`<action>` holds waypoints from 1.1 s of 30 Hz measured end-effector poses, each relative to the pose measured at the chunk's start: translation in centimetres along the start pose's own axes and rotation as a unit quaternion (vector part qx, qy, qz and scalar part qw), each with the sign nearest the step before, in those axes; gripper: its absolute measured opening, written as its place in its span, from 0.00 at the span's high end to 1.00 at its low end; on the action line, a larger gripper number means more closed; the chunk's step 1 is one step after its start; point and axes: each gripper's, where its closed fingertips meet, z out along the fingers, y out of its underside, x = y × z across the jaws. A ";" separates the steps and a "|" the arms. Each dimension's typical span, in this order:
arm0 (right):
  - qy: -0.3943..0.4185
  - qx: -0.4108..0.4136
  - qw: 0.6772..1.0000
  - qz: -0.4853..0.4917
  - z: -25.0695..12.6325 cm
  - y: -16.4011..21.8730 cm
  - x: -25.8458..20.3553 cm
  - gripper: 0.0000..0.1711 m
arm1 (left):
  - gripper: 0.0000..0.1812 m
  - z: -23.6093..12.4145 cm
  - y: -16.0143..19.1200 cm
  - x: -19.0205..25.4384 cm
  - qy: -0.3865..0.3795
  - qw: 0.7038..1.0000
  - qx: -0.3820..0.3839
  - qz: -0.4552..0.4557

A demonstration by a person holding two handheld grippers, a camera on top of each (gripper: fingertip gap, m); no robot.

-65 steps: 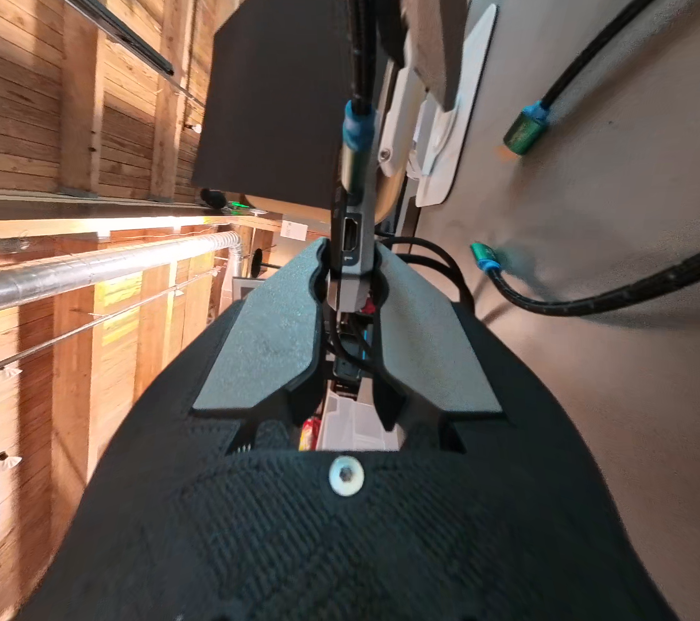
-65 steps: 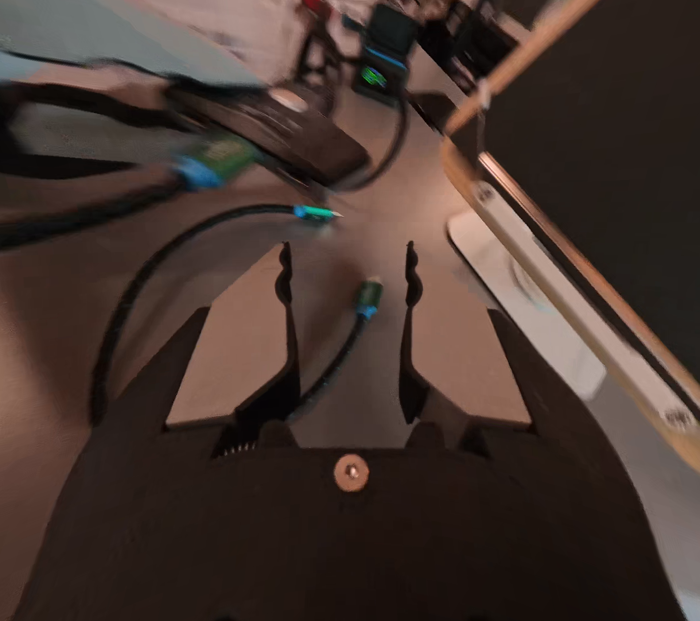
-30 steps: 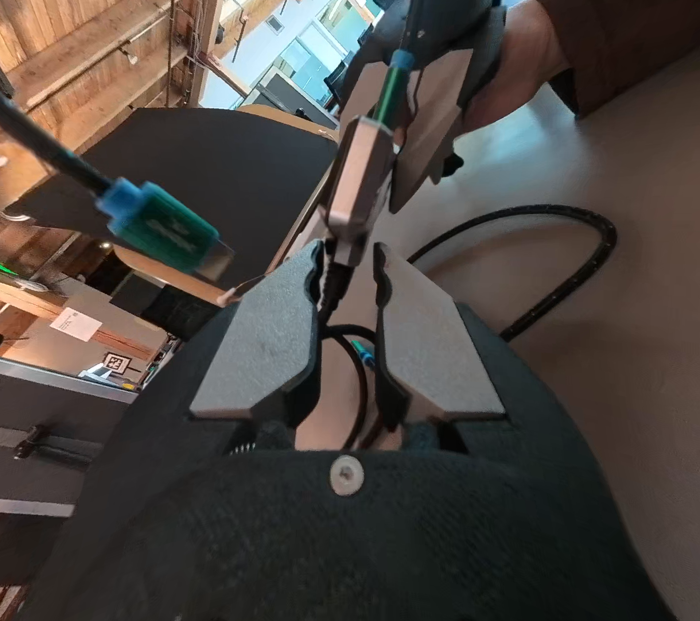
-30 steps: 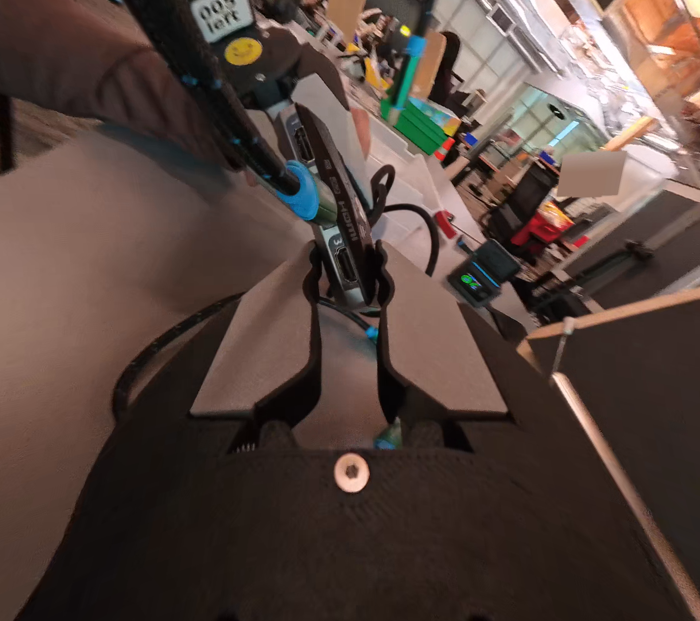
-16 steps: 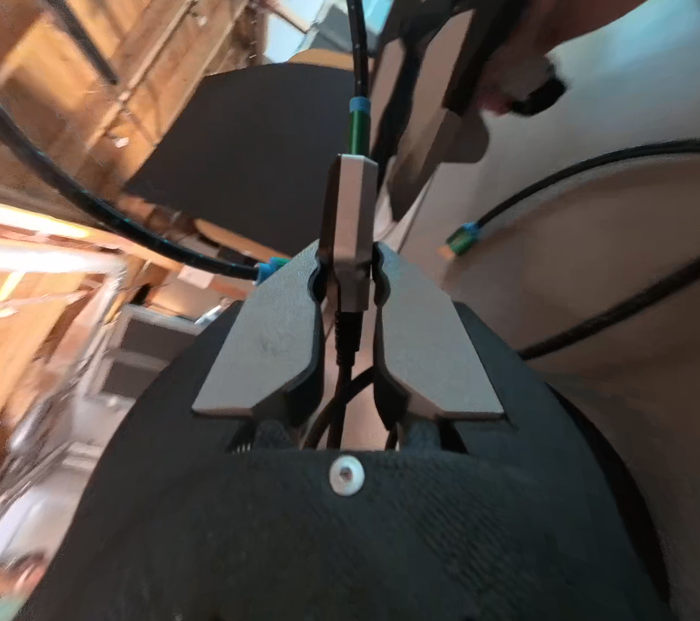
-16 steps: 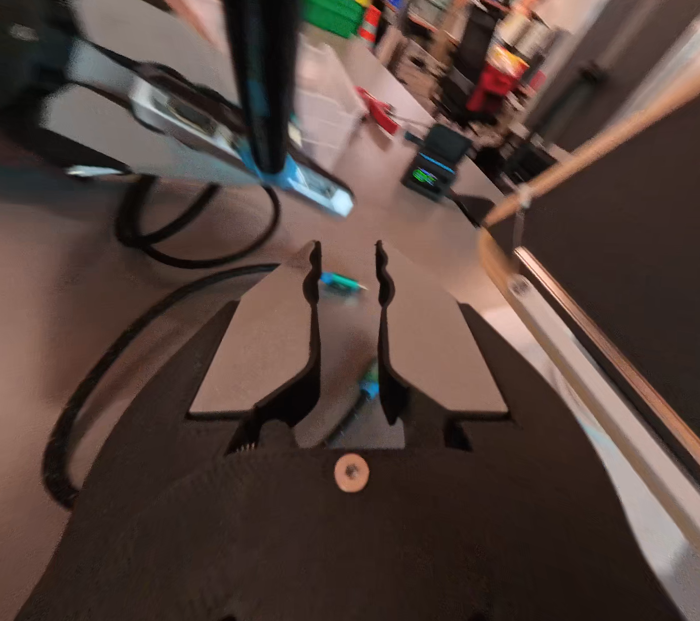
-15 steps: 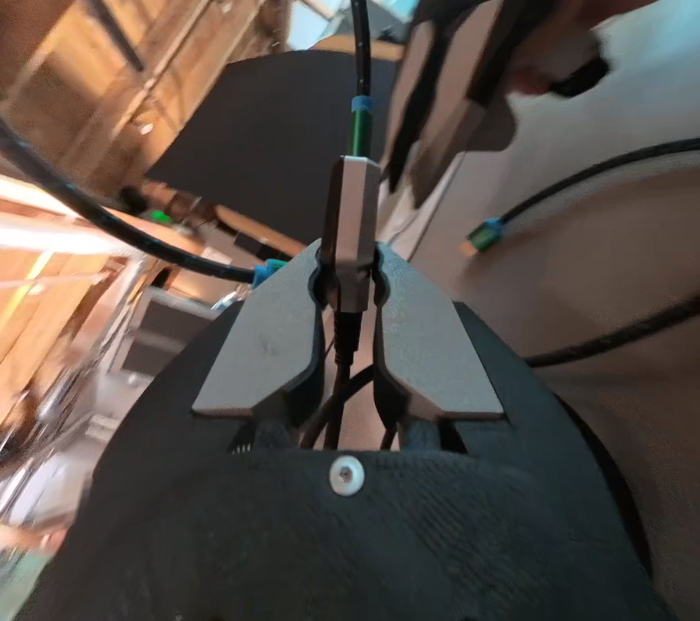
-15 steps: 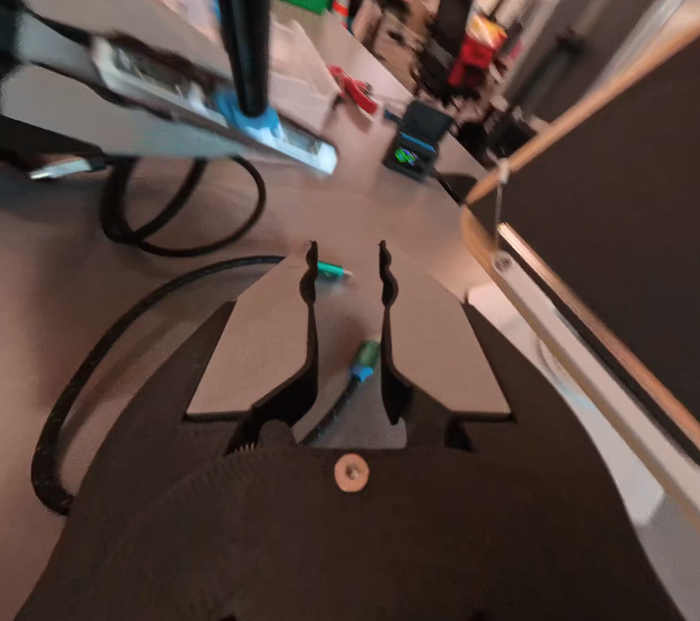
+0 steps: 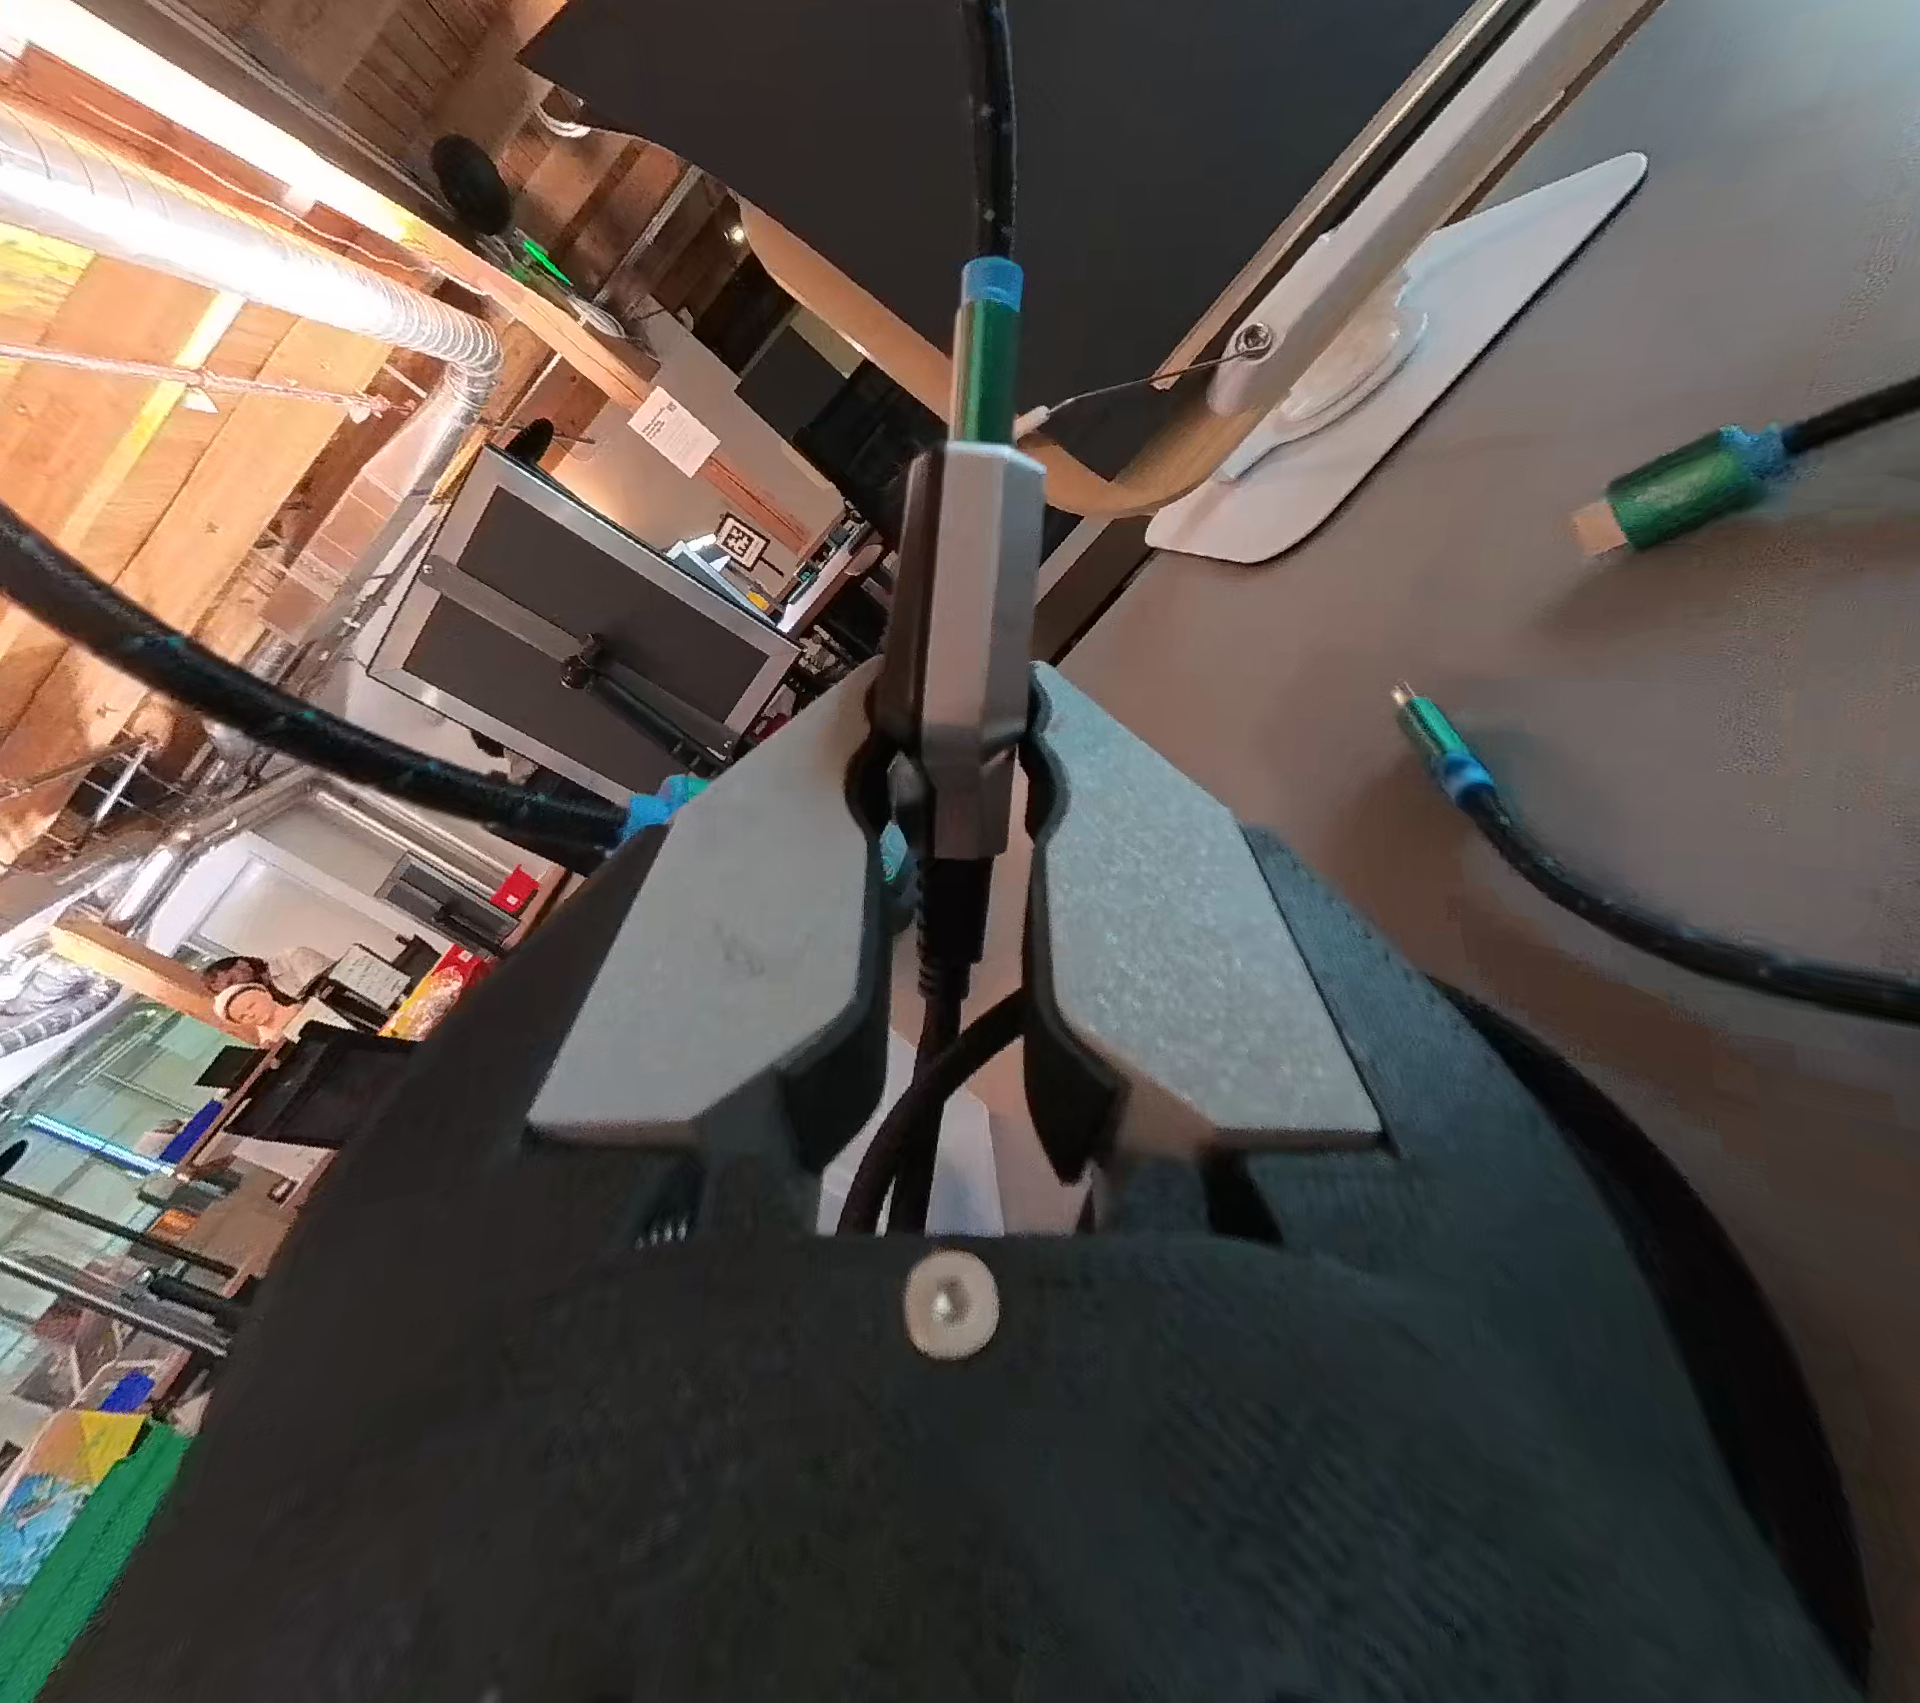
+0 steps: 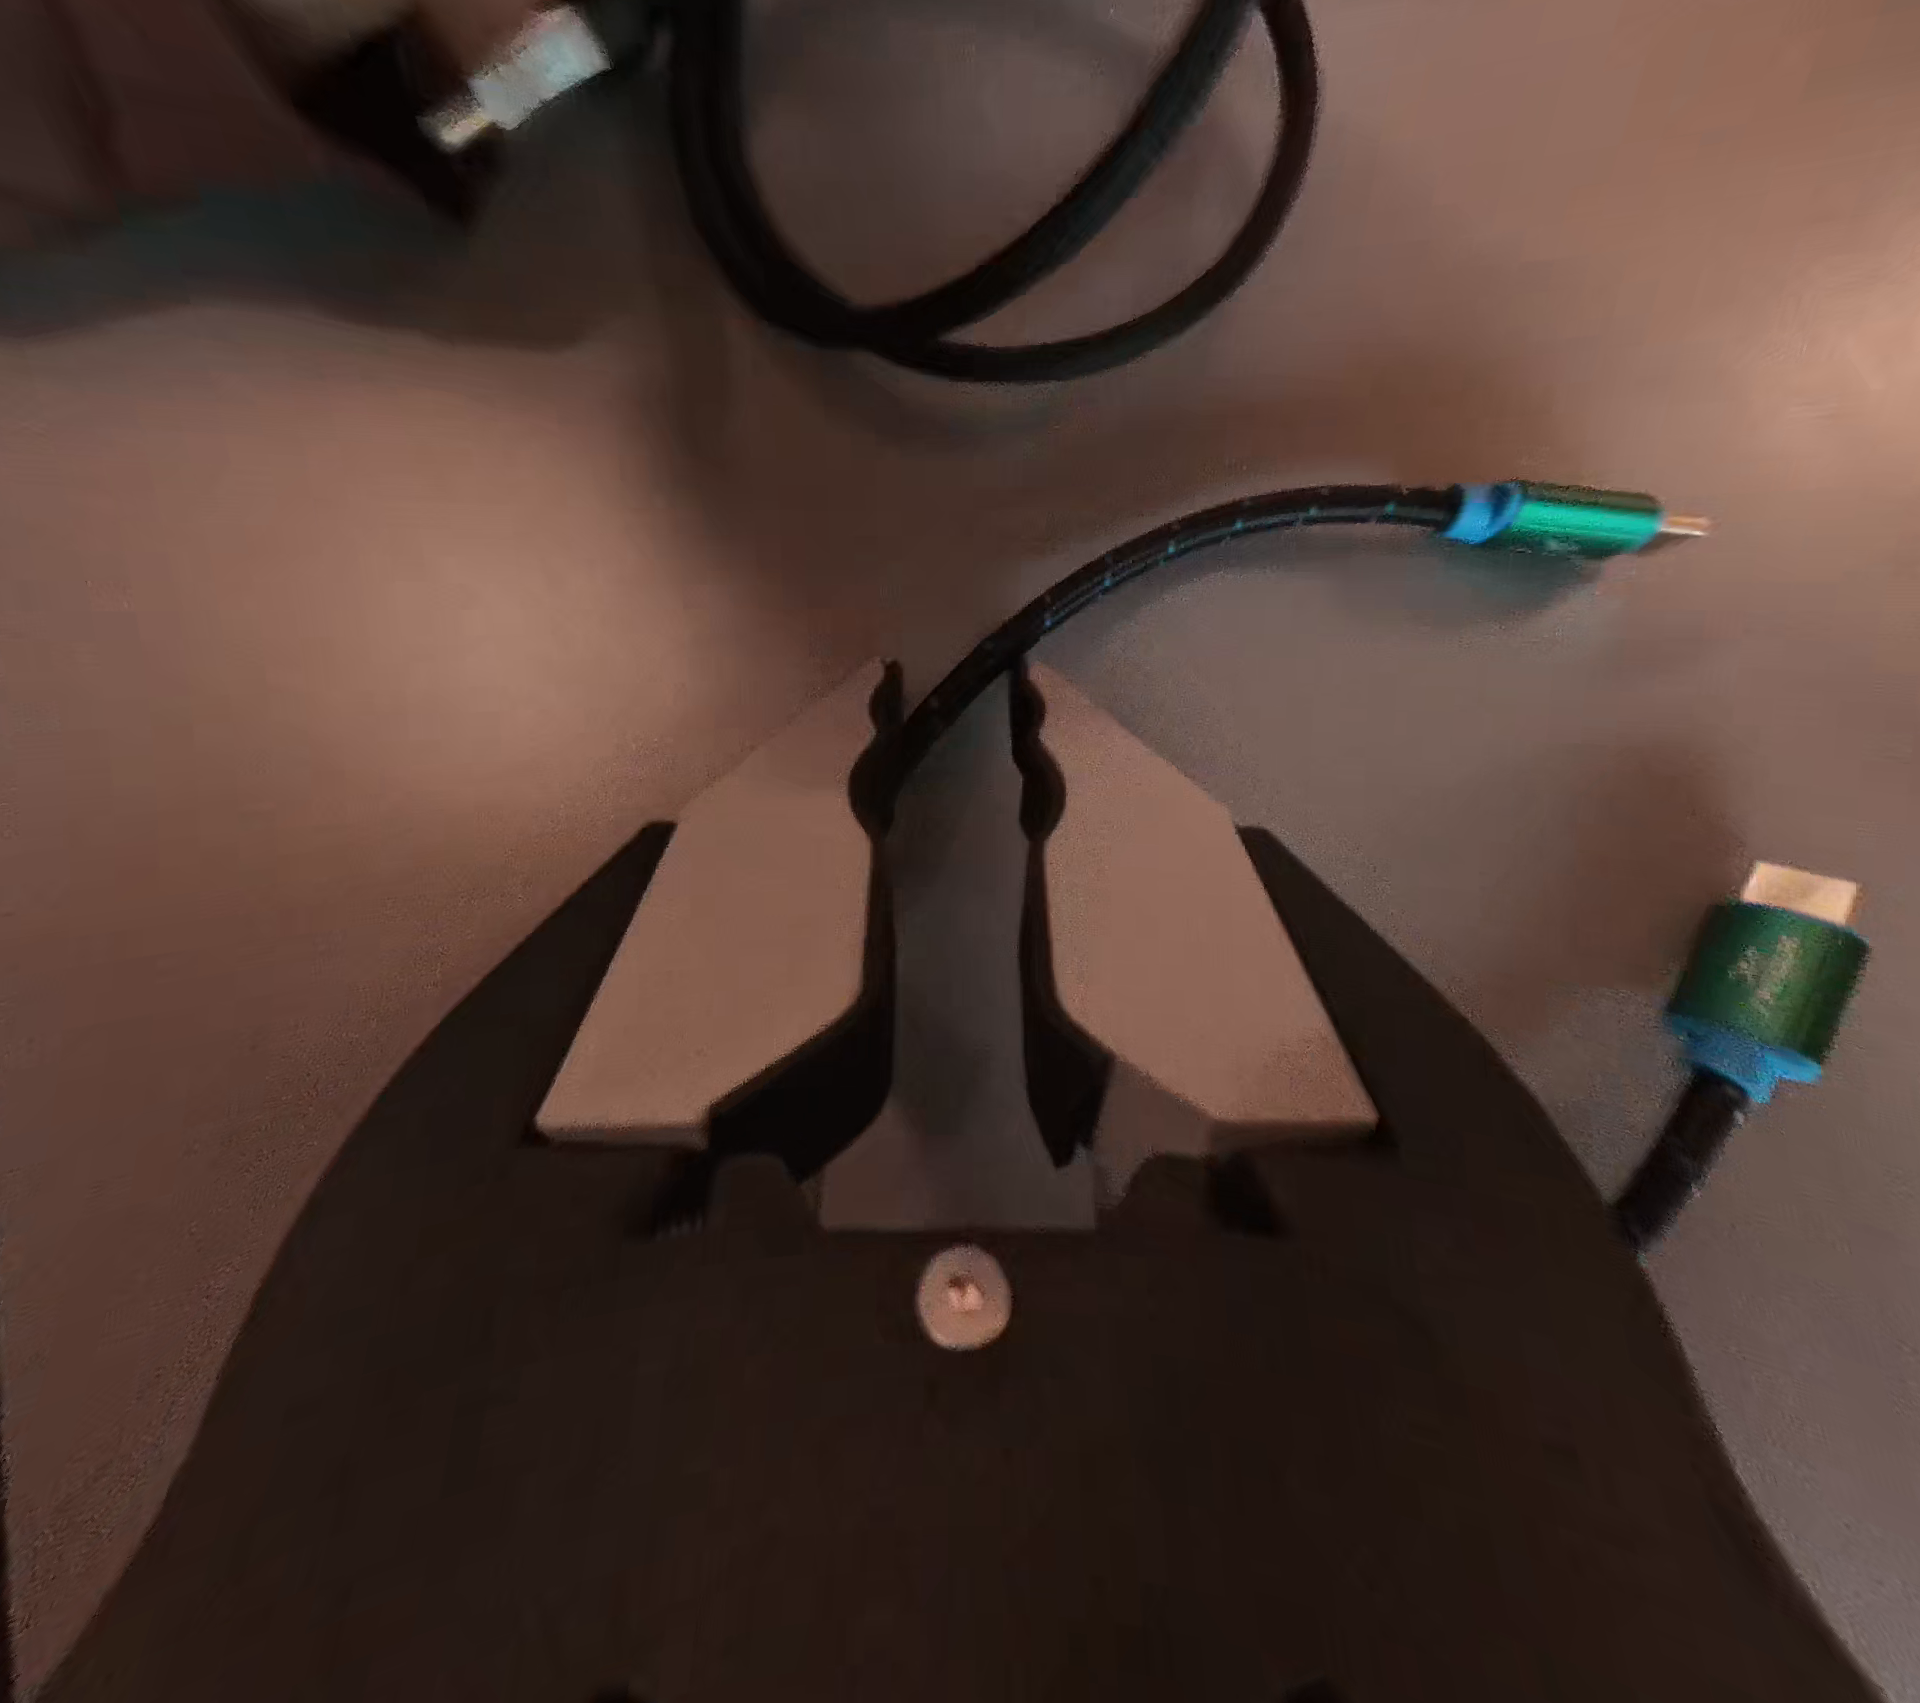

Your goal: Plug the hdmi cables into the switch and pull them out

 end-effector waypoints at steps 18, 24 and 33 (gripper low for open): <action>0.075 0.004 0.993 0.096 -4.3 0.3 1.2 0.77 | 0.89 -0.2 -0.4 1.2 0.026 0.999 0.023 0.031; 0.078 -0.014 0.987 0.138 -1.0 0.3 3.5 0.78 | 0.89 -0.1 0.1 1.9 0.042 0.998 0.011 0.046; 0.196 -0.041 0.974 -0.105 -2.7 0.4 4.2 0.93 | 0.89 0.3 1.3 3.6 0.096 0.994 -0.017 0.050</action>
